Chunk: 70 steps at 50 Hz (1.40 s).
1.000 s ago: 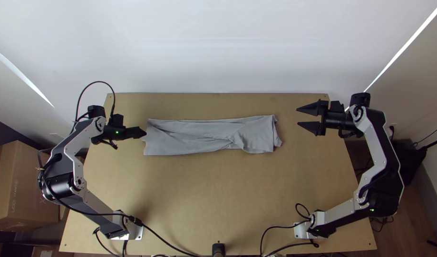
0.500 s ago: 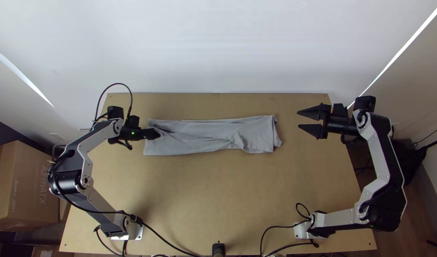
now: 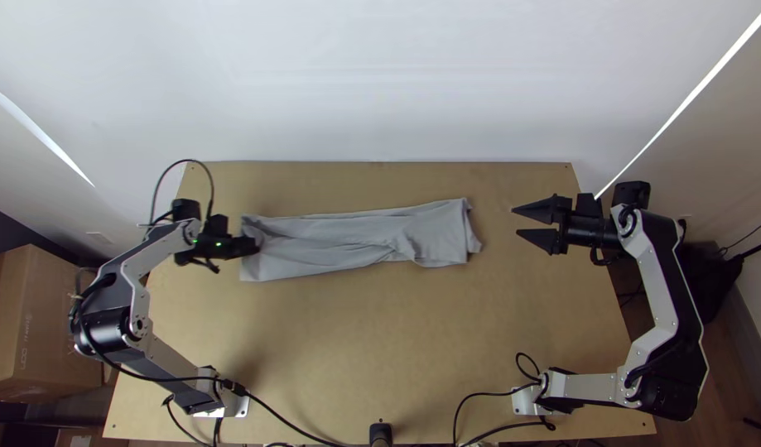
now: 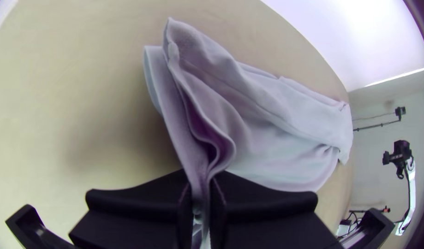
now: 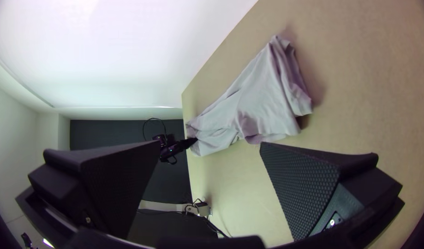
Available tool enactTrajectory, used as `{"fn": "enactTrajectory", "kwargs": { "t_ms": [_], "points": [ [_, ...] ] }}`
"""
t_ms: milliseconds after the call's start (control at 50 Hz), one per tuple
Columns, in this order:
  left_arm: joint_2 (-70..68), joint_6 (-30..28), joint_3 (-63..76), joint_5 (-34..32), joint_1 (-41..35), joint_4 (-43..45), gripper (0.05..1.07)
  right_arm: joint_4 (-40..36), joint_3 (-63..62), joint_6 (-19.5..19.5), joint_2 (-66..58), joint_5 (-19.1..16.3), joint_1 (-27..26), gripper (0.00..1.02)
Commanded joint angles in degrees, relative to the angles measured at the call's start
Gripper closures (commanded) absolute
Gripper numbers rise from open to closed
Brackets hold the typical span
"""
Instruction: Fold the t-shirt
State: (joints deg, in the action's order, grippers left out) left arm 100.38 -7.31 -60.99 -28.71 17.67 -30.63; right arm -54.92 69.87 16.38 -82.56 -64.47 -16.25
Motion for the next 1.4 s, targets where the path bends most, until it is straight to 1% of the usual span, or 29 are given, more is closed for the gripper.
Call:
{"fn": "enactTrajectory", "kwargs": {
  "t_ms": [0,120,200,300,380,500,560,680,760,840,920,1000,1140,1220,1380],
  "points": [
    [-2.6,-6.8,-0.1,0.5,8.3,-3.2,1.05,-0.4,-2.5,-1.9,1.3,0.1,0.1,0.04],
    [-4.0,-12.6,-3.5,0.4,16.0,-9.0,1.05,-0.2,-3.9,-2.8,1.0,0.6,0.5,0.04],
    [-6.6,-14.7,-5.5,0.4,19.1,-13.0,1.05,0.3,-4.8,-2.8,0.8,2.1,1.2,0.04],
    [-12.4,-14.9,-5.5,0.0,20.2,-13.7,1.05,0.6,-6.1,-2.3,-0.2,3.9,2.3,0.04],
    [-16.5,-13.4,-5.6,-0.1,19.1,-14.3,1.05,0.8,-6.8,-2.3,-0.7,5.1,2.8,0.04],
    [-21.9,-8.3,-7.6,-0.1,13.3,-16.9,1.05,1.1,-7.3,-2.2,-1.1,5.8,3.2,0.04],
    [-23.6,-4.7,-8.8,-0.1,9.6,-17.5,1.05,1.1,-7.6,-2.2,-1.2,6.3,3.5,0.04],
    [-24.7,3.2,-10.8,0.1,-0.4,-17.4,1.05,1.0,-7.9,-2.2,-1.0,6.5,3.6,0.04],
    [-24.0,8.5,-12.0,2.3,-8.7,-16.7,1.05,1.0,-8.1,-2.1,-0.7,6.7,3.5,0.04],
    [-22.6,13.5,-12.7,5.0,-15.4,-13.9,1.05,1.0,-8.3,-2.1,-0.1,7.1,3.3,0.04],
    [-20.4,16.4,-14.0,7.1,-20.8,-12.3,1.05,1.0,-8.4,-2.1,0.7,7.1,2.8,0.04],
    [-17.8,18.8,-15.3,8.4,-25.1,-10.4,1.05,0.7,-8.3,-2.1,1.7,7.1,2.2,0.04],
    [-12.3,21.5,-19.3,9.9,-29.8,-9.2,1.05,0.5,-8.5,-1.9,3.0,7.2,1.6,0.04],
    [-9.3,22.0,-22.3,11.0,-32.5,-8.7,1.05,0.4,-9.0,-1.5,3.6,7.5,1.3,0.04],
    [-3.4,22.4,-28.2,11.3,-36.6,-8.7,1.05,0.3,-10.5,-0.8,4.9,8.7,1.3,0.04]
  ]
}}
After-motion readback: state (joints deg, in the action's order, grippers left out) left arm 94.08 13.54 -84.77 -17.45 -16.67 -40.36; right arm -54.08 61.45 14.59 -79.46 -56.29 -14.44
